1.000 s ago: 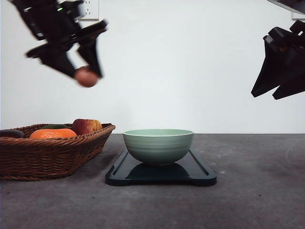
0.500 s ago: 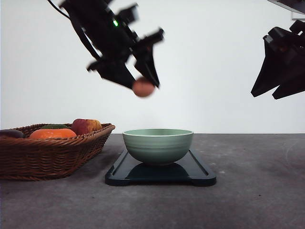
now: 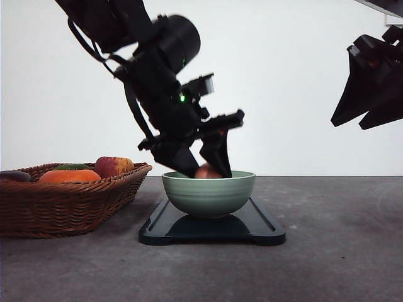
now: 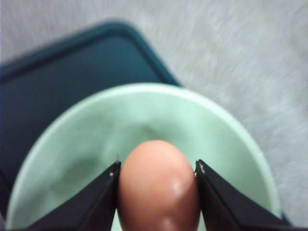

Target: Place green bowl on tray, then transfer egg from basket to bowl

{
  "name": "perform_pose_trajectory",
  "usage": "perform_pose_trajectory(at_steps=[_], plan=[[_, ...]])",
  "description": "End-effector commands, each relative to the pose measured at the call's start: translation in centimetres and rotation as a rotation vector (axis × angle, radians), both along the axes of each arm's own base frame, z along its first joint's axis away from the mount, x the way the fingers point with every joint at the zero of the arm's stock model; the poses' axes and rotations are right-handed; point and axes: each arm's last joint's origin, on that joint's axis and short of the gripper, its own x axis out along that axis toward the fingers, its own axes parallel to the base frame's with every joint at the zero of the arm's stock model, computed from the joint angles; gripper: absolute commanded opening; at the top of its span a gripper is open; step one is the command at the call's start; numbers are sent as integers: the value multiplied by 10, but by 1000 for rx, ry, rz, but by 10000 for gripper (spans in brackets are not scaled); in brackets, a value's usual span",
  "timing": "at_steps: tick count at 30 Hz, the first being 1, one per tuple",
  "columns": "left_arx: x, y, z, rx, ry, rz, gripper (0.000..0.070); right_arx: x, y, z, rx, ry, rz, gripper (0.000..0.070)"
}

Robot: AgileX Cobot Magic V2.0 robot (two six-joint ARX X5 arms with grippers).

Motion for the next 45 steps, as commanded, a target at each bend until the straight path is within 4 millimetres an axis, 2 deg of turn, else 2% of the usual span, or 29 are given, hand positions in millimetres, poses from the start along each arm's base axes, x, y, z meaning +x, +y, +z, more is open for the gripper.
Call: perform_pose_trajectory(at_steps=[1,25,31,36,40,45], plan=[[2,-8,-3,-2,-16,-15,223,2,1,2,-3,-14,6,346],[5,-9,-21,39,15,-2,234,3,2,4,5,-40,6,346],[4,-9,-21,41,20,-1,355,3,2,4,5,-39,7,346],[4,-8,-18,48,30,-2,375,3,2,4,5,-38,7,346],[6,-10,-7,56,40,-2,496,3,2,4,5,-39,7,346],[11,-14,15,63,48,-1,513,3,2,4,5,-39,7,346]])
